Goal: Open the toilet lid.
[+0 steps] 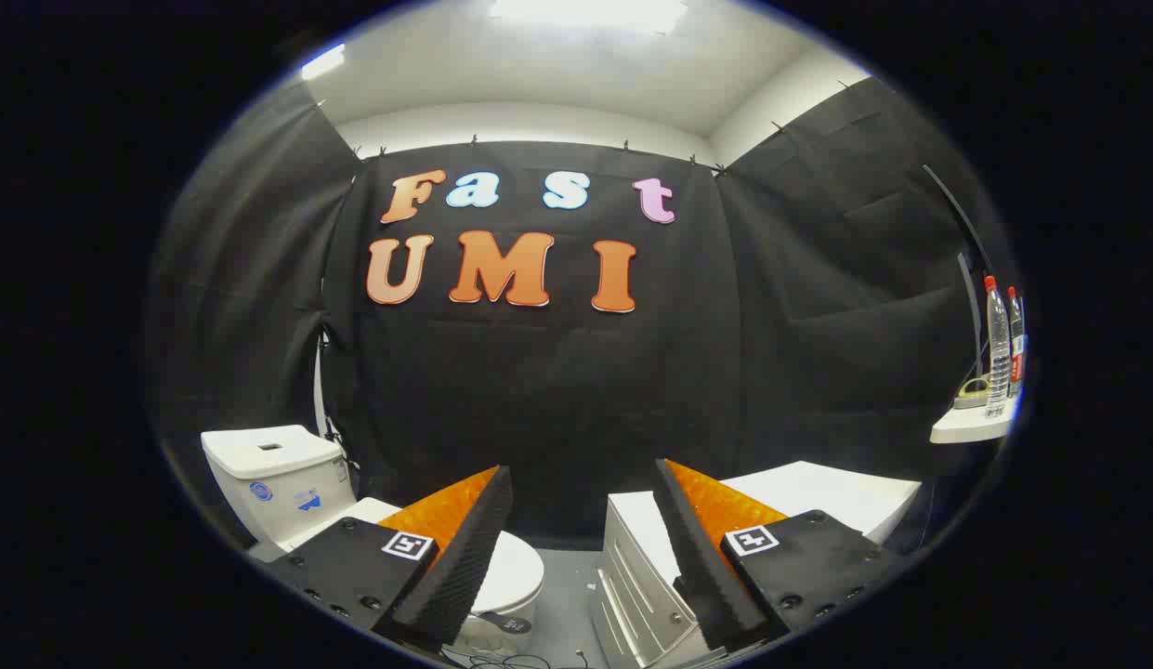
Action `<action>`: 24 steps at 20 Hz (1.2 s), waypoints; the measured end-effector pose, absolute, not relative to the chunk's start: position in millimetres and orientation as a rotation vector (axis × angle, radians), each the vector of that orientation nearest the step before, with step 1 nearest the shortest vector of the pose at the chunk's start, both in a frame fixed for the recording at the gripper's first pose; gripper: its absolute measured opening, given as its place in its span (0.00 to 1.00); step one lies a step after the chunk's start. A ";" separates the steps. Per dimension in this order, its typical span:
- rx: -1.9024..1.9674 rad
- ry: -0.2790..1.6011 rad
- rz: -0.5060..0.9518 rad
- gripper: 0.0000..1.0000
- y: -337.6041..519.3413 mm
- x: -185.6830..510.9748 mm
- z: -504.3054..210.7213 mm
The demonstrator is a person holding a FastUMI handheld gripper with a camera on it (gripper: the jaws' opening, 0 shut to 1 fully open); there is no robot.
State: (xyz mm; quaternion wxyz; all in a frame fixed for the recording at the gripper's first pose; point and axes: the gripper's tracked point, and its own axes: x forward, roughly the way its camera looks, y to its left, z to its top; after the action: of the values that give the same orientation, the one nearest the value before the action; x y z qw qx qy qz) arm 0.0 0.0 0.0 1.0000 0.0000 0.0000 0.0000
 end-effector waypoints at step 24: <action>-0.017 0.045 0.125 0.98 46.4 -2.6 -12.9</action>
State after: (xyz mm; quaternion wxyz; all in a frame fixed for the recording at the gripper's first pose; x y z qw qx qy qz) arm -2.6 46.4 -12.9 0.9978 -0.0087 0.0225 0.0623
